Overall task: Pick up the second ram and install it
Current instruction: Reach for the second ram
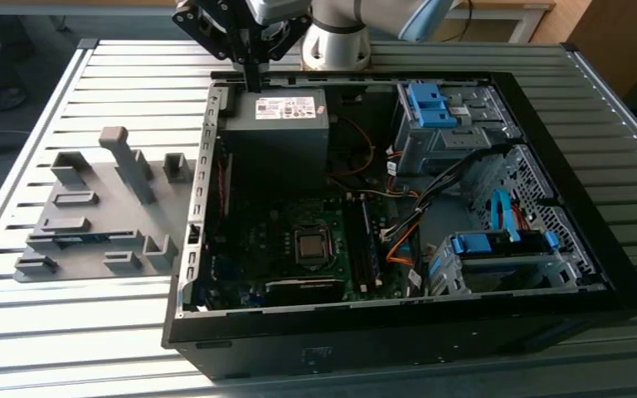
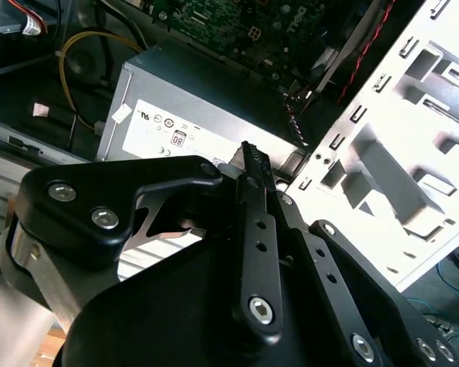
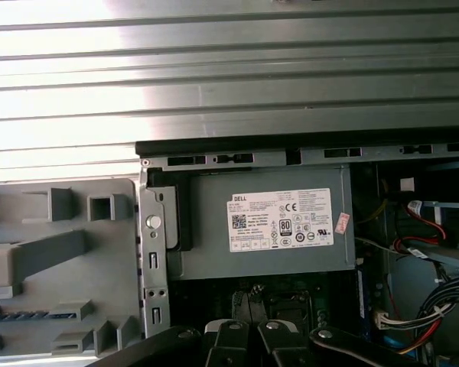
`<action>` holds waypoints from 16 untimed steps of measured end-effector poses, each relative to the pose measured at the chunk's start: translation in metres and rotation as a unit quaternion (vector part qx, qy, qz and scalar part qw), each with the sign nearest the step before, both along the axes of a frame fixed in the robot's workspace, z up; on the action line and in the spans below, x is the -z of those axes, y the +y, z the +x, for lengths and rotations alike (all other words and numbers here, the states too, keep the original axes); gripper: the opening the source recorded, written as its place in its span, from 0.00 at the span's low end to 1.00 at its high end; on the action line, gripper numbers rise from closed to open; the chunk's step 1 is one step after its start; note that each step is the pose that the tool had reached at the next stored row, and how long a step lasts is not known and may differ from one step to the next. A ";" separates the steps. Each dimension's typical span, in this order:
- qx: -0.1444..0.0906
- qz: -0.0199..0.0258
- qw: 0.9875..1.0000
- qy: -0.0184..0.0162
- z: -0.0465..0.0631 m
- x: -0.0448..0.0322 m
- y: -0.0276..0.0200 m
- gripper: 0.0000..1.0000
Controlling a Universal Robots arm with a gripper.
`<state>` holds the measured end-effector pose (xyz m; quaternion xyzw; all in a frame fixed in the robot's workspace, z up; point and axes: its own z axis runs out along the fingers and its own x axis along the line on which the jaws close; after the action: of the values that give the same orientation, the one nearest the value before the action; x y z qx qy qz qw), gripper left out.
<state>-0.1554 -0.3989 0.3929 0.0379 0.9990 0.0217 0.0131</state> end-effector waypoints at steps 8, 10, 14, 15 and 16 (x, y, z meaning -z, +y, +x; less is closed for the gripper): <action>0.000 0.000 1.000 0.000 -0.002 0.0000 0.0000 0.11; 0.000 0.000 1.000 0.000 -0.002 0.0000 0.0000 0.11; 0.000 0.000 1.000 0.000 -0.003 0.0000 0.0000 0.11; 0.000 0.000 1.000 0.000 -0.003 0.0001 0.0000 0.11; 0.000 0.000 1.000 0.000 -0.003 0.0001 0.0000 0.11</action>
<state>-0.1587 -0.3989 0.3929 0.0379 0.9990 0.0217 0.0131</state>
